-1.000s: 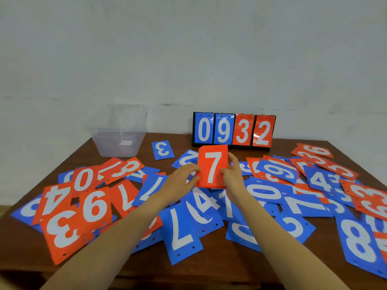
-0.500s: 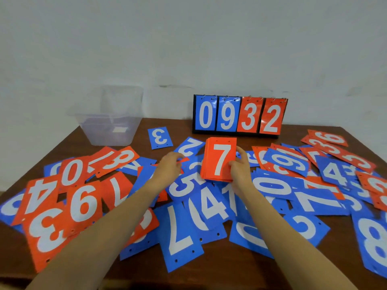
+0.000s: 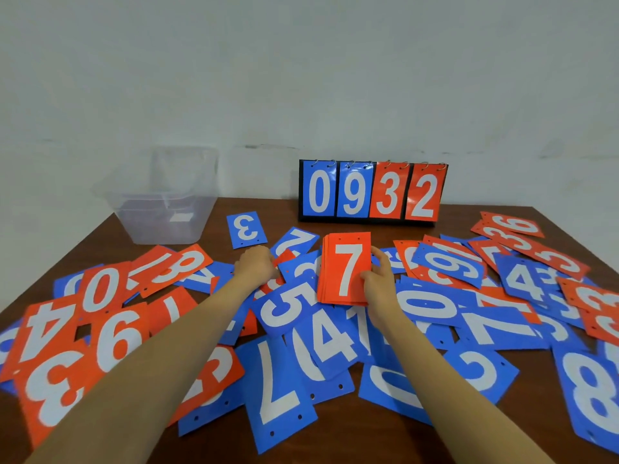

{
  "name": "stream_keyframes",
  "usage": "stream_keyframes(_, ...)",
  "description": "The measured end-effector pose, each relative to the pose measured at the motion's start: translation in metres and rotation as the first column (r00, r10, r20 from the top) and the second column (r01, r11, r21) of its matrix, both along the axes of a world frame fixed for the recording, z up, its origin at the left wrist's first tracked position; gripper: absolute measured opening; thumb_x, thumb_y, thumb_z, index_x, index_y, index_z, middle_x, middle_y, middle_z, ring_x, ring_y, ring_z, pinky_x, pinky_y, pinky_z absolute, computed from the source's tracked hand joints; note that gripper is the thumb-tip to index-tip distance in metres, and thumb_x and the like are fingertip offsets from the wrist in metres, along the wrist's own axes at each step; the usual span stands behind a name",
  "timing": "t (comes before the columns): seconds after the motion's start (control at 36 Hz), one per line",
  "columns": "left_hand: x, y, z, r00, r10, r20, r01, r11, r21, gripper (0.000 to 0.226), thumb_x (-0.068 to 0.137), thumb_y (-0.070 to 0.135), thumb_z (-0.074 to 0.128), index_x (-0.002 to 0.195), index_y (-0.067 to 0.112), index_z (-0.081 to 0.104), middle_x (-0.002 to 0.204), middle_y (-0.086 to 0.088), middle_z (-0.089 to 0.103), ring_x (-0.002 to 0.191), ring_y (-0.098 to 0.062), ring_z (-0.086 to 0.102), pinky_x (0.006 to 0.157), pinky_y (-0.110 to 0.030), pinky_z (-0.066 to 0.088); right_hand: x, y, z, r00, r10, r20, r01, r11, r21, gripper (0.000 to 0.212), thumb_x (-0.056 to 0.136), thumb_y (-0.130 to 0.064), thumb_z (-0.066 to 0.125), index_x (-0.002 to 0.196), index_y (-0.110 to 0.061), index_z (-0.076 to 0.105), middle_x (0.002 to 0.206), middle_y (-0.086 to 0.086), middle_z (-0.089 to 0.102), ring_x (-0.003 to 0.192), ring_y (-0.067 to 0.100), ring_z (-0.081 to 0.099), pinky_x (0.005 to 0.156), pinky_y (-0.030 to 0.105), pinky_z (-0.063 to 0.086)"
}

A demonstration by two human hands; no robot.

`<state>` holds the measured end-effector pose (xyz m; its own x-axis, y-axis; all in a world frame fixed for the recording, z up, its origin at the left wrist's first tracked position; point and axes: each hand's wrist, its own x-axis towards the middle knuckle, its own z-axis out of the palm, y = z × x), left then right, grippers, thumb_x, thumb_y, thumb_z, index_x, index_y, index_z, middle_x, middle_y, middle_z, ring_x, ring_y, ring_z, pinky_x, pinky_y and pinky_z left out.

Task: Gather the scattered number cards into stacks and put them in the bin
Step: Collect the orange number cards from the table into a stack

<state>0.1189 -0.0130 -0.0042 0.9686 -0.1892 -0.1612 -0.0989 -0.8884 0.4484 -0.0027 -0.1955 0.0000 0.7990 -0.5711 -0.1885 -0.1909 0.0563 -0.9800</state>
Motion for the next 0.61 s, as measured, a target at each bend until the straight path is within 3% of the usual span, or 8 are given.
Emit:
stream_keyframes(0.06,-0.003,-0.001,0.000,0.991,0.045,0.127,-0.030,0.992,-0.120,0.013,0.087,0.023,0.064,0.094,0.012,0.060,0.096,-0.009,0.065,0.089,-0.027,0.064,0.082,-0.042,0.054,-0.002,0.000,0.001,1.000,0.001,-0.008,-0.001,1.000,-0.007,0.048,0.100,-0.003,0.033,0.141,-0.029,0.032,0.143,0.005,0.043,0.127,0.022,0.046,0.094,0.039,0.047)
stream_keyframes(0.14,-0.007,-0.002,0.008,0.958,0.132,0.256,-0.059,0.961,-0.272,0.020,0.091,0.021,0.060,0.108,0.011,0.063,0.110,-0.008,0.063,0.095,-0.023,0.062,0.080,-0.035,0.051,-0.006,0.000,0.004,1.000,-0.001,-0.003,0.001,1.000,-0.010,0.050,0.100,-0.002,0.032,0.141,-0.029,0.031,0.142,0.006,0.043,0.126,0.023,0.046,0.091,0.038,0.047)
stream_keyframes(0.25,-0.015,0.001,0.026,0.894,0.242,0.376,-0.046,0.887,-0.460,0.013,0.092,0.018,0.059,0.101,0.011,0.063,0.107,-0.007,0.063,0.088,-0.018,0.059,0.072,-0.030,0.046,-0.011,0.001,0.011,0.999,0.000,0.033,0.000,1.000,-0.018,0.046,0.101,-0.005,0.033,0.140,-0.030,0.032,0.139,0.006,0.046,0.118,0.019,0.049,0.085,0.034,0.046)
stream_keyframes(0.33,-0.024,0.003,0.042,0.840,0.322,0.437,-0.024,0.826,-0.563,0.013,0.093,0.015,0.056,0.103,0.009,0.063,0.106,-0.008,0.061,0.088,-0.014,0.055,0.072,-0.026,0.042,-0.014,0.004,0.019,0.998,-0.001,0.064,0.004,0.999,-0.043,0.043,0.101,-0.010,0.035,0.138,-0.031,0.033,0.139,0.005,0.046,0.119,0.021,0.050,0.090,0.040,0.048)
stream_keyframes(0.39,-0.032,0.003,0.054,0.815,0.355,0.458,0.009,0.782,-0.623,0.015,0.093,0.016,0.057,0.104,0.007,0.063,0.106,-0.009,0.061,0.089,-0.014,0.054,0.074,-0.024,0.041,-0.017,0.007,0.025,0.996,0.011,0.087,-0.007,0.999,-0.046,0.042,0.101,-0.010,0.035,0.138,-0.030,0.034,0.138,0.004,0.047,0.118,0.022,0.051,0.093,0.043,0.050)
stream_keyframes(0.53,-0.050,-0.001,0.078,0.842,0.390,0.374,0.033,0.654,-0.756,0.017,0.092,0.018,0.058,0.105,0.008,0.061,0.101,-0.003,0.062,0.093,-0.016,0.058,0.081,-0.026,0.048,-0.028,0.014,0.038,0.989,0.033,0.142,-0.025,0.998,-0.055,0.043,0.100,-0.005,0.034,0.137,-0.027,0.035,0.138,0.004,0.046,0.118,0.018,0.048,0.085,0.034,0.044)
stream_keyframes(0.61,-0.065,-0.001,0.088,0.869,0.361,0.337,0.062,0.598,-0.799,0.017,0.091,0.017,0.061,0.105,0.007,0.062,0.097,0.000,0.061,0.088,-0.011,0.057,0.075,-0.013,0.046,-0.035,0.018,0.043,0.984,0.041,0.175,-0.031,0.998,-0.060,0.044,0.099,-0.002,0.033,0.137,-0.024,0.035,0.135,0.002,0.047,0.109,0.012,0.047,0.082,0.031,0.044)
